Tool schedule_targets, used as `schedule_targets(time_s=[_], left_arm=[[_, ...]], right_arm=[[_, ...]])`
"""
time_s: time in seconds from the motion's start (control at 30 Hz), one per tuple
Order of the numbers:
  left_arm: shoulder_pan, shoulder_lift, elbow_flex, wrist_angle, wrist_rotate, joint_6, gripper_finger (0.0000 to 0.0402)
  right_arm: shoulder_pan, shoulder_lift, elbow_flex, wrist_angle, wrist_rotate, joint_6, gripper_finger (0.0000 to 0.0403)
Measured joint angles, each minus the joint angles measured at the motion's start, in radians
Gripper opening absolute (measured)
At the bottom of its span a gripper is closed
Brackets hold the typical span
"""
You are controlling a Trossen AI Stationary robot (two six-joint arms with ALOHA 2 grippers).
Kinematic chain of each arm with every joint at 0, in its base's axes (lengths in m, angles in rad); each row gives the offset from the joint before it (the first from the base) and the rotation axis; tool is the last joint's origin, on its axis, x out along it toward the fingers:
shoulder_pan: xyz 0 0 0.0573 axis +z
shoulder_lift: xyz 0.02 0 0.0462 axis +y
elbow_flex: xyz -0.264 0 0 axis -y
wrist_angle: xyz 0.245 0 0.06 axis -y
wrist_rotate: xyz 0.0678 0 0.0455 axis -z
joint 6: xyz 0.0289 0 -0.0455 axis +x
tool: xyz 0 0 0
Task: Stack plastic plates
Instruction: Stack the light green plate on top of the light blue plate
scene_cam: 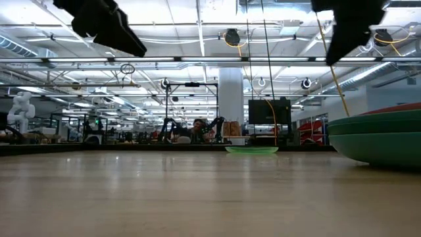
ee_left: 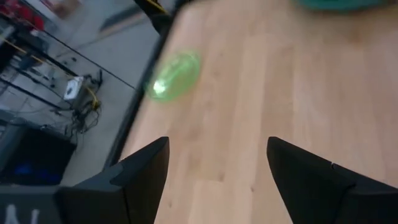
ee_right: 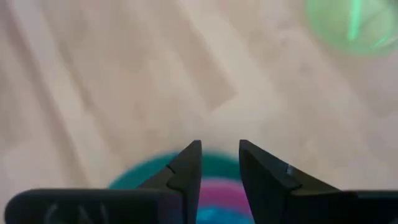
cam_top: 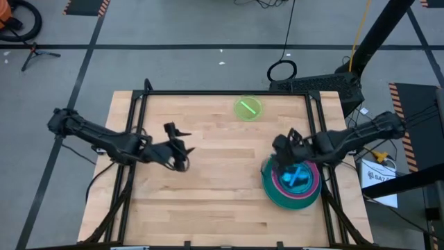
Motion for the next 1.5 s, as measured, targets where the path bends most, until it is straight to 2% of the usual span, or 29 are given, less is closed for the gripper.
schedule_targets(time_s=[0.1,0.2,0.37,0.63,0.8,0.93,1.1,1.5], left_arm=[[0.032,-0.1,-0.062,0.102,0.0,0.034,0.0276],[0.07,-0.176,-0.098,0.131,0.0,0.024,0.0276],[0.118,-0.229,-0.107,0.092,-0.001,-0.029,0.0276],[0.136,-0.224,-0.107,0.031,0.0,-0.034,0.0276],[0.136,-0.224,-0.107,0.014,0.0,-0.033,0.0276],[0.136,-0.224,-0.107,0.001,0.0,-0.036,0.0276],[0.136,-0.224,-0.107,0.001,0.0,-0.032,0.0276],[0.137,-0.224,-0.107,0.002,0.0,-0.026,0.0276]], right_arm=[[-0.103,0.006,0.0,0.052,0.024,-0.072,0.0099],[-0.215,0.027,0.0,0.128,0.017,-0.161,0.0099],[-0.391,0.121,0.027,0.245,-0.091,-0.332,0.0099],[-0.576,0.422,0.271,0.227,-0.112,-0.558,0.0099],[-0.67,0.632,0.46,0.148,-0.114,-0.576,0.0104],[-0.721,0.776,0.562,0.087,-0.142,-0.573,0.0111],[-0.751,0.897,0.607,0.08,-0.171,-0.562,0.0113],[-0.755,0.982,0.612,0.119,-0.168,-0.569,0.0114]])
